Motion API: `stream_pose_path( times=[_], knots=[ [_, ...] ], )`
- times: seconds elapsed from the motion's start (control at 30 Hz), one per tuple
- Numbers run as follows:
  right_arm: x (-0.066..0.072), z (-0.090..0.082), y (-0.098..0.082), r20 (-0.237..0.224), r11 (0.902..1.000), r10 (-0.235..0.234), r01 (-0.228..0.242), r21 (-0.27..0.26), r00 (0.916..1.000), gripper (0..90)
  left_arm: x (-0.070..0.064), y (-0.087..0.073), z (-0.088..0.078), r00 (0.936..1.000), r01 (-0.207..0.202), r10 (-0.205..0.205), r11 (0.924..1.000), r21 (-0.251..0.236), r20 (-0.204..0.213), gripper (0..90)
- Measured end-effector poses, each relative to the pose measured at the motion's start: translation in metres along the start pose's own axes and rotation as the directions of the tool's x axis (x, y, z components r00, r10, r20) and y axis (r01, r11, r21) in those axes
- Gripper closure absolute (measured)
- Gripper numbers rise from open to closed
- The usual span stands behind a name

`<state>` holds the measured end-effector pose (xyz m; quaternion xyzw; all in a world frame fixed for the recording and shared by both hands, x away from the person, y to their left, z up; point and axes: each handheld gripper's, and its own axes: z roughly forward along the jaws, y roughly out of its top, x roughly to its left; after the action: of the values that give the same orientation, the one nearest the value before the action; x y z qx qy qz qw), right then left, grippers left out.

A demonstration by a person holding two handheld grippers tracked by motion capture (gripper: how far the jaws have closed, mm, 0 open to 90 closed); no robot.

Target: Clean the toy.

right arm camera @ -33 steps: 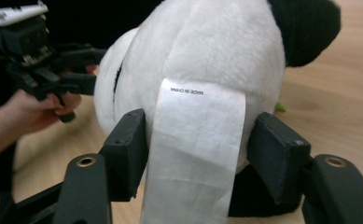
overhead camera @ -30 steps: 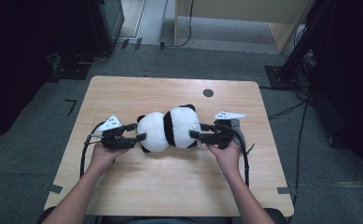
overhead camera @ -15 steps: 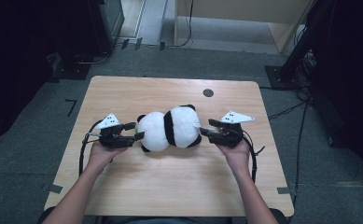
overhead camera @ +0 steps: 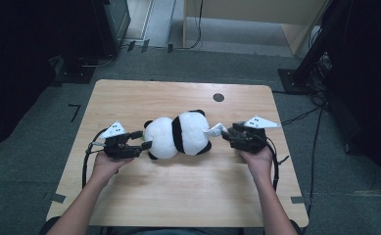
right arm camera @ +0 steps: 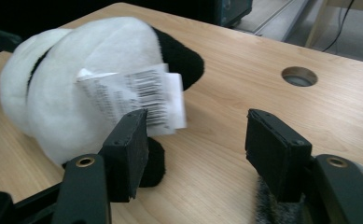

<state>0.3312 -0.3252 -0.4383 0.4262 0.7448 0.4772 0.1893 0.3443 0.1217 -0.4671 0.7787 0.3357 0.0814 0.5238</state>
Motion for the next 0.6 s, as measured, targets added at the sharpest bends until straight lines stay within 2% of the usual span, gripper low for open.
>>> stream_pose_path(
  times=[0.07,0.2,0.27,0.3,0.33,0.4,0.43,0.6],
  knots=[
    [-0.005,-0.002,-0.002,0.028,1.0,0.004,-0.004,-0.003,0.9996,38.3,-0.001,0.0,0.0,0.9999,0.006,-0.006,1.0,-0.006,0.012,33.9],
    [-0.015,-0.005,-0.007,0.081,0.9998,0.017,-0.018,0.007,0.9966,37.2,-0.001,0.001,0.001,1.0,0.0,0.0,1.0,-0.002,0.009,33.9],
    [-0.021,-0.006,-0.009,0.113,0.9997,0.021,-0.022,0.008,0.9934,36.8,0.0,0.001,0.002,1.0,-0.001,0.001,1.0,-0.003,0.007,33.9],
    [-0.027,-0.008,-0.011,0.133,0.9992,0.037,-0.038,0.008,0.9904,36.8,0.001,0.001,0.003,1.0,0.001,-0.001,1.0,-0.003,0.007,33.9],
    [-0.027,-0.008,-0.011,0.133,0.9992,0.037,-0.038,0.008,0.9904,36.8,0.001,0.001,0.004,1.0,0.006,-0.006,1.0,-0.004,0.006,33.9],
    [-0.04,-0.009,-0.017,0.145,0.997,0.074,-0.077,0.012,0.9866,36.8,0.001,0.001,0.005,1.0,0.002,-0.002,1.0,-0.002,0.003,33.9],
    [-0.04,-0.009,-0.017,0.145,0.997,0.074,-0.077,0.012,0.9866,36.8,0.001,0.001,0.005,1.0,0.0,0.0,1.0,0.001,0.002,33.9],
    [-0.056,-0.007,-0.031,0.162,0.9921,0.116,-0.122,0.029,0.9799,36.7,0.002,0.001,0.009,1.0,-0.007,0.007,0.9999,0.008,-0.002,33.9]
  ],
)
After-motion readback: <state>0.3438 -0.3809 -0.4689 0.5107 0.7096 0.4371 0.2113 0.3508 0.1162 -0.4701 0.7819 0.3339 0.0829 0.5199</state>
